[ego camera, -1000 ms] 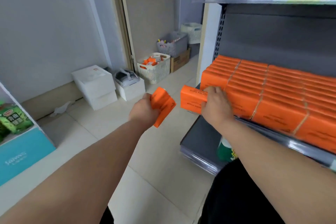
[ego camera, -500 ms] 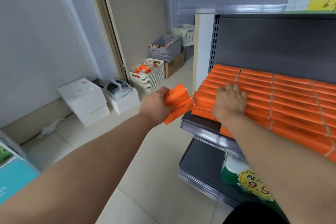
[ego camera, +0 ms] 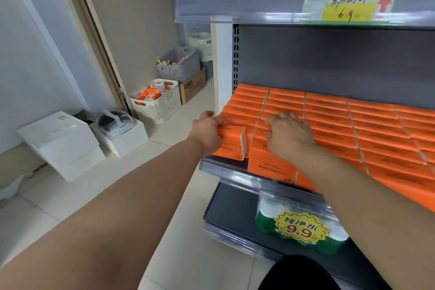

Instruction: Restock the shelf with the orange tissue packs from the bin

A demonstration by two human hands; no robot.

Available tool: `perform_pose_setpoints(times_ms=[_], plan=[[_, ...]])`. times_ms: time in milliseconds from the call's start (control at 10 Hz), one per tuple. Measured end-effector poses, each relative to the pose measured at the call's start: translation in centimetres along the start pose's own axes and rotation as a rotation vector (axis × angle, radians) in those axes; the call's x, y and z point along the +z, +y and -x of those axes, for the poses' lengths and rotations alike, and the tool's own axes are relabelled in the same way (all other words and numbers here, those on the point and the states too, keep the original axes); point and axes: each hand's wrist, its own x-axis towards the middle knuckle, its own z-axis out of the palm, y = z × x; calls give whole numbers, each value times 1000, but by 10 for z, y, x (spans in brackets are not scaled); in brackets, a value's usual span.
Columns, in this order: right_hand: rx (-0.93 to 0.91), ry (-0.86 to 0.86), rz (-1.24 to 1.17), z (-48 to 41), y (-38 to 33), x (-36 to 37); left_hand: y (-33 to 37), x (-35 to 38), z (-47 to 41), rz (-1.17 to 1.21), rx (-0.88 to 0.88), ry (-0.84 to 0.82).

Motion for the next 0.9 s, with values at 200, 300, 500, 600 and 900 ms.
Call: perform_pose_setpoints(times_ms=[200, 300, 500, 600, 900], plan=[[32, -74, -5, 14, 23, 3, 22, 20, -3, 64, -76, -29], [29, -83, -17, 16, 22, 5, 24, 22, -3, 49, -123, -32], [20, -63, -33, 19, 25, 4, 30, 26, -2, 62, -90, -48], [21, -52, -41, 20, 28, 3, 32, 26, -2, 60, -115, -20], [-95, -21, -47, 37, -14, -5, 23, -10, 30, -74, -135, -27]])
